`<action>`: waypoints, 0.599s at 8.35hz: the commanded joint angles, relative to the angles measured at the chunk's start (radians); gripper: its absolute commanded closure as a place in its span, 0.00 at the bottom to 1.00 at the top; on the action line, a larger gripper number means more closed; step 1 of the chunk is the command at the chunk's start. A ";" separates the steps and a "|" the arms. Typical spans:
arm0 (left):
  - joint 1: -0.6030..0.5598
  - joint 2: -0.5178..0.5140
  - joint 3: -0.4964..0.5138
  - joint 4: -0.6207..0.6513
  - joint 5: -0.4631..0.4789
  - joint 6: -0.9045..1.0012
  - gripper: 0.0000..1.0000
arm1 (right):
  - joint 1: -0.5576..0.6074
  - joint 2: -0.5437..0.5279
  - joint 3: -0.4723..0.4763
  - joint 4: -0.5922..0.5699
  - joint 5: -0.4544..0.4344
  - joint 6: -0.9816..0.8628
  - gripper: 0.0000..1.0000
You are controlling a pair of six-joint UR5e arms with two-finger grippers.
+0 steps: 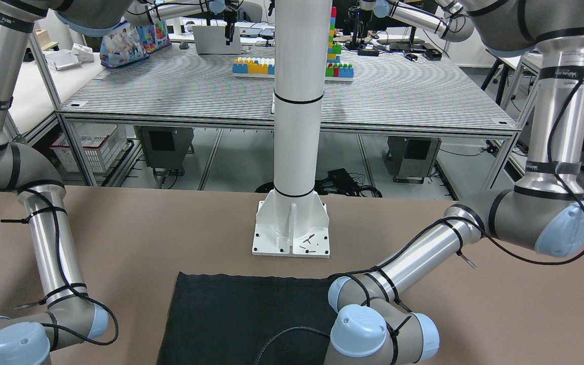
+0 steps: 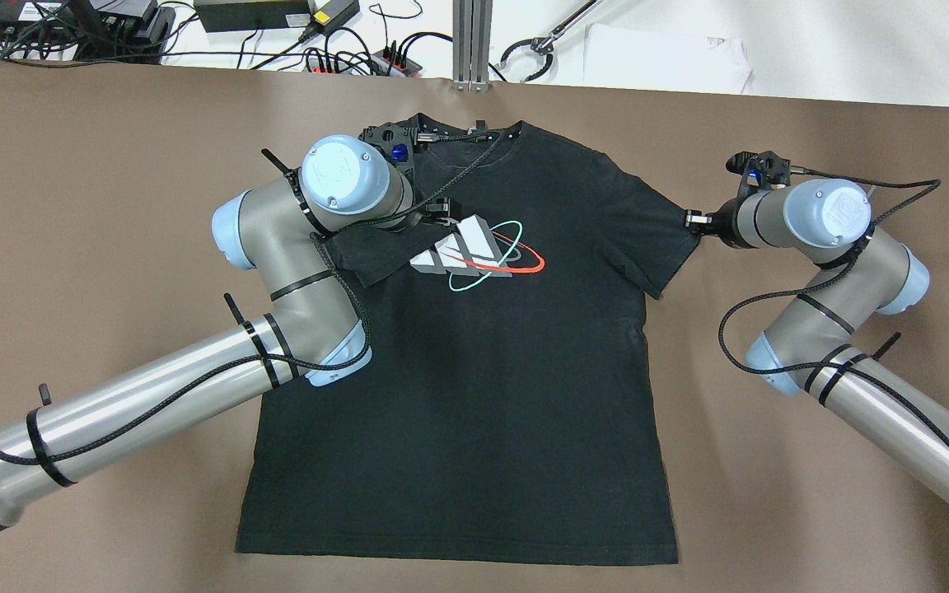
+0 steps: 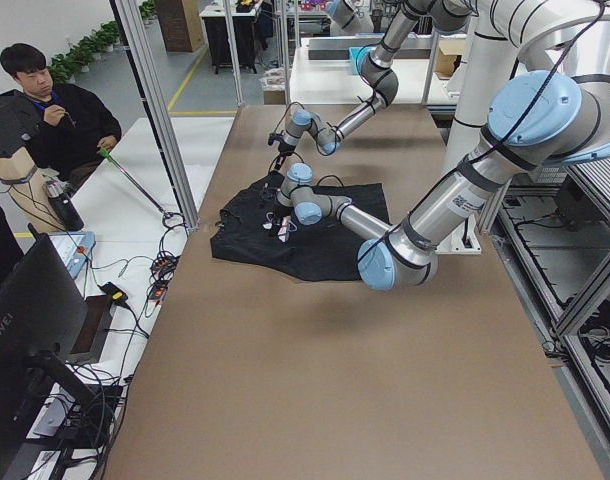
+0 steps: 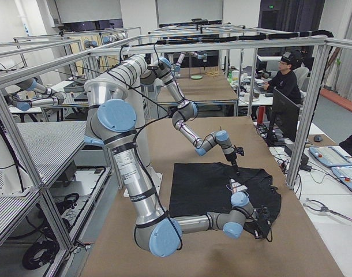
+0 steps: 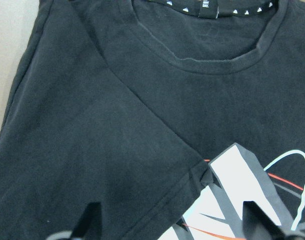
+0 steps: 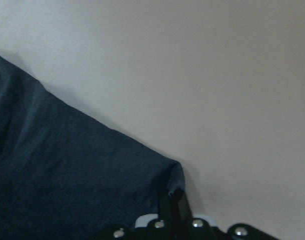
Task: Fold clothes
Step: 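Grasp the other sleeve with the right gripper and fold it over the chest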
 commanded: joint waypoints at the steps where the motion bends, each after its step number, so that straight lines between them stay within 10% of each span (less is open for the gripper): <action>1: -0.001 -0.001 0.000 0.000 0.000 0.004 0.00 | 0.000 0.012 0.036 0.000 0.000 0.083 1.00; 5: -0.053 0.045 -0.011 -0.026 -0.012 0.084 0.00 | -0.001 0.173 0.067 -0.092 -0.003 0.244 1.00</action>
